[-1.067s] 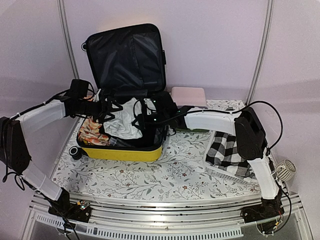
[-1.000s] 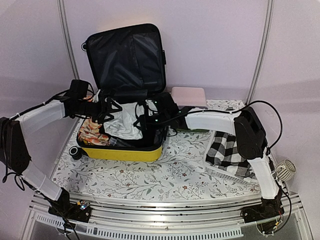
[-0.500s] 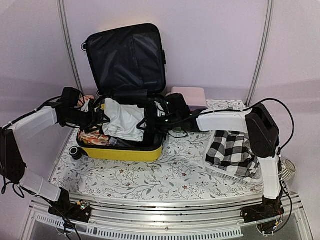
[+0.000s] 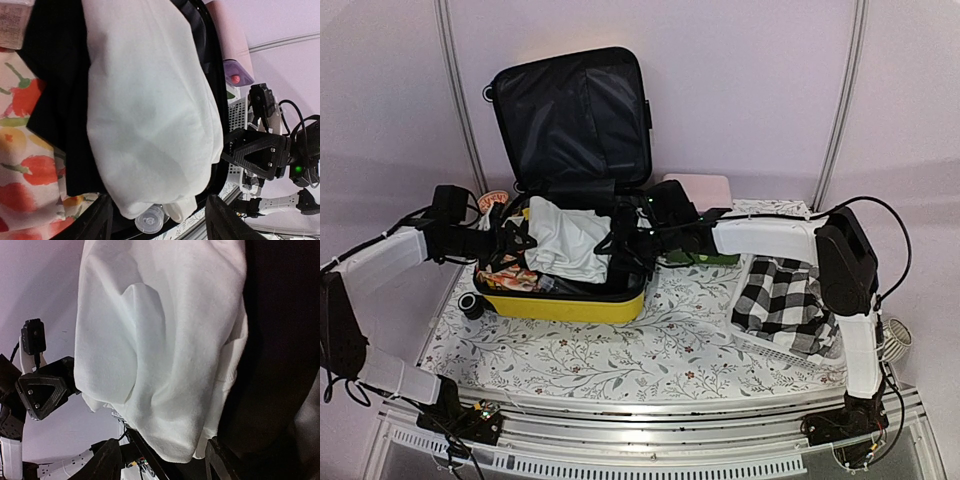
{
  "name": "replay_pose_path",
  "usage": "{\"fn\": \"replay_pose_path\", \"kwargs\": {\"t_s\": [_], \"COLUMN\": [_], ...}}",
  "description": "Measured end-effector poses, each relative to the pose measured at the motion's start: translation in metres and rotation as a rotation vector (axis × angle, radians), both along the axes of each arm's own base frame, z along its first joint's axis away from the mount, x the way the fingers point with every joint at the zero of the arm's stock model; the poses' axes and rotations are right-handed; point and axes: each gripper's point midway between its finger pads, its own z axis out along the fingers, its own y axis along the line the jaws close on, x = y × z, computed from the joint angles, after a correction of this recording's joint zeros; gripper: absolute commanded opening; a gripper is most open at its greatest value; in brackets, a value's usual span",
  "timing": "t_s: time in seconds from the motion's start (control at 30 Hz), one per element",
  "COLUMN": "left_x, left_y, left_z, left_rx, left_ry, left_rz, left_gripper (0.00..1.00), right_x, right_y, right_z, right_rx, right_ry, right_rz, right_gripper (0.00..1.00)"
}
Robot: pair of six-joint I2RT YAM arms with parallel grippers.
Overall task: Open, take out, and arrange the luggage
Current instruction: Pick up the clothes from the opened luggage.
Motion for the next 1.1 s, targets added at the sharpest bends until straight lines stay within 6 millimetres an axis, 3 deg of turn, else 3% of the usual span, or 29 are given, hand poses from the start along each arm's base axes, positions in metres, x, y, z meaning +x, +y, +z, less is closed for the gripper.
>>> {"fn": "replay_pose_path", "kwargs": {"t_s": [0.17, 0.3, 0.37, 0.47, 0.6, 0.73, 0.87, 1.1], "left_x": [-0.004, -0.003, -0.002, 0.0, 0.001, 0.004, 0.006, 0.009], "left_y": [-0.008, -0.01, -0.011, -0.011, -0.01, -0.008, -0.004, 0.022], "left_z": [-0.003, -0.001, -0.001, -0.001, -0.003, -0.003, -0.009, -0.019], "left_rx": [-0.079, -0.103, -0.111, -0.117, -0.125, -0.128, -0.115, -0.079], "left_ry": [0.016, 0.017, 0.015, 0.014, 0.019, 0.016, 0.024, 0.028], "left_rz": [-0.02, -0.027, -0.029, -0.03, -0.024, -0.014, 0.004, 0.063], "left_gripper": [0.63, 0.63, 0.62, 0.57, 0.48, 0.21, 0.03, 0.0], "right_x": [0.003, 0.006, 0.008, 0.011, 0.01, 0.008, 0.007, 0.007], "right_y": [-0.003, 0.002, 0.005, 0.009, 0.009, 0.006, 0.006, 0.006], "right_z": [0.001, 0.006, 0.006, 0.001, -0.019, -0.033, -0.034, -0.034], "right_rx": [-0.047, -0.064, -0.073, -0.087, -0.132, -0.171, -0.175, -0.174], "right_ry": [0.085, 0.107, 0.12, 0.133, 0.172, 0.195, 0.193, 0.186], "right_rz": [-0.088, -0.11, -0.112, -0.111, -0.111, -0.112, -0.105, -0.095], "right_gripper": [0.68, 0.61, 0.48, 0.47, 0.47, 0.38, 0.41, 0.52]}}
